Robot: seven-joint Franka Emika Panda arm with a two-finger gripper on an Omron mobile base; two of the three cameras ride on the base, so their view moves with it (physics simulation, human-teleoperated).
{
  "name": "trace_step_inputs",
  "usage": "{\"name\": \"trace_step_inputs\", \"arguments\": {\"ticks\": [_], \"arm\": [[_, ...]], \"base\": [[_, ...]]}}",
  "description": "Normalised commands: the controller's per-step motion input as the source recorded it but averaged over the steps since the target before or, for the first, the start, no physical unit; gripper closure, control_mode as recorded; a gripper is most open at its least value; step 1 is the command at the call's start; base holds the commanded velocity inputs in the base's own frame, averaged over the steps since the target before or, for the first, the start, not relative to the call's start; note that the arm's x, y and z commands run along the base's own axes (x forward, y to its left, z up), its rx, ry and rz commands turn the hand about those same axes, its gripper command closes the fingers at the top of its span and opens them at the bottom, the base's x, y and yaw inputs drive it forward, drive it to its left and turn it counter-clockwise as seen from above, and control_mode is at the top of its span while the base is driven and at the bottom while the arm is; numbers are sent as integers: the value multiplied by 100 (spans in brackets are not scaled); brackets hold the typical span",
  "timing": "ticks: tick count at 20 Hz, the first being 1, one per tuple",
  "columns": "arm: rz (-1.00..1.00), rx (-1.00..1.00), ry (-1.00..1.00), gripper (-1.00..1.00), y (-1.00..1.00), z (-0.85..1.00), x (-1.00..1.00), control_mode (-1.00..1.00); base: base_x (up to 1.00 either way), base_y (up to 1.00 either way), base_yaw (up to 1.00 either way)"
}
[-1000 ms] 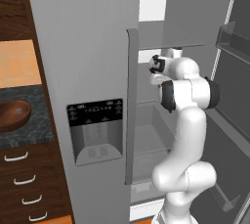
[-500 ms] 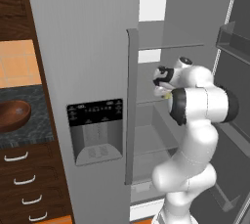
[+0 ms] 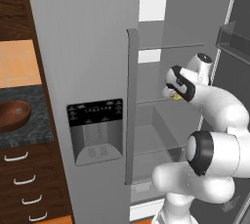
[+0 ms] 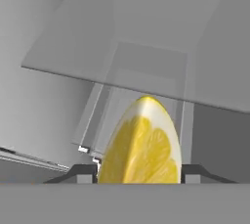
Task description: Grab a lemon wedge from the fridge and one ice cube from the ice bowl, and put them in the glass of lemonade.
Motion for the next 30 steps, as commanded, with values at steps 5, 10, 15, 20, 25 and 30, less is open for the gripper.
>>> {"name": "trace_step_inputs", "arguments": {"ticks": [5,10,15,20,25,30], "arm": [[8,-4,25,100,60,100,-100,-100],[1,0,13,100,43,35,-100,-100],[0,0,0,100,21,0,-99,-100],[0,0,0,100,6,0,-59,-100],[0,0,0,100,2,0,-11,100],[0,0,0,100,0,0,0,100]], "base": [[0,0,0],[0,0,0],[0,0,0],[0,0,0],[-15,11,0],[-55,100,7]]}}
